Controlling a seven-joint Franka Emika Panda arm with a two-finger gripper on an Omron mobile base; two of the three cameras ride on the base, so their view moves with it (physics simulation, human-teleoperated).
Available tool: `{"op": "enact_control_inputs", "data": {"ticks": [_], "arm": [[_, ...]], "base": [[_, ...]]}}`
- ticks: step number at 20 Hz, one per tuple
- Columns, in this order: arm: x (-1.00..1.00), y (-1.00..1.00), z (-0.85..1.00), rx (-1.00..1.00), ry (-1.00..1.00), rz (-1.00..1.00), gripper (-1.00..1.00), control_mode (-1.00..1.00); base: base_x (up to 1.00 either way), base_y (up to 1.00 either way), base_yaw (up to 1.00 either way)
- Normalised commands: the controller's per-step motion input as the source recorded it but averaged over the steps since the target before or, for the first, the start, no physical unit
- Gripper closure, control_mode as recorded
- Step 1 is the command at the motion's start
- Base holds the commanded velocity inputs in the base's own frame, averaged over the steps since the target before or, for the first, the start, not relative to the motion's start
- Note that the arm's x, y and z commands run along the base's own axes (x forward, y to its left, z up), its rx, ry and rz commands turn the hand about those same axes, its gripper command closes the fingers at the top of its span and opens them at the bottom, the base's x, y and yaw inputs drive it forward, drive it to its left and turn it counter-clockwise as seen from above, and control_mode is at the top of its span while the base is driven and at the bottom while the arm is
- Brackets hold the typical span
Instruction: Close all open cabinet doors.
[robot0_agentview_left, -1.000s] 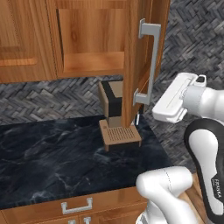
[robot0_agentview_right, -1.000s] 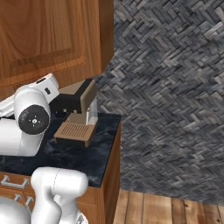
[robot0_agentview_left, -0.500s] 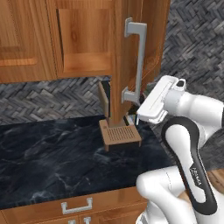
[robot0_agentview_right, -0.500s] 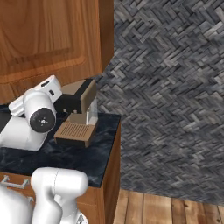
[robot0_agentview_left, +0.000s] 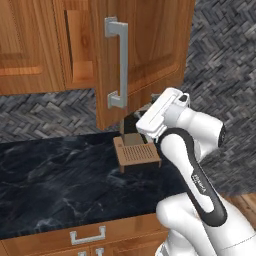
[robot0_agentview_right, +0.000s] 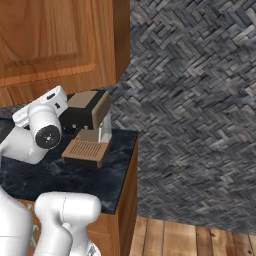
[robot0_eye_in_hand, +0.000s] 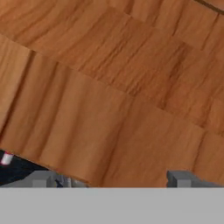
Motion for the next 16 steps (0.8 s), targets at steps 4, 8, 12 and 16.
{"op": "enact_control_inputs", "data": {"ticks": [4, 8, 12, 16], "arm": [[0.41, 0.41, 0.00, 0.06, 0.00, -0.02, -1.00, -1.00], [0.41, 0.36, 0.00, 0.05, 0.00, -0.01, -1.00, -1.00], [0.45, 0.29, 0.00, 0.05, 0.00, 0.00, -1.00, -1.00], [0.51, 0.26, 0.00, 0.05, 0.00, 0.00, -1.00, -1.00]], "base": [[0.00, 0.00, 0.00], [0.00, 0.00, 0.00], [0.00, 0.00, 0.00], [0.00, 0.00, 0.00]]}}
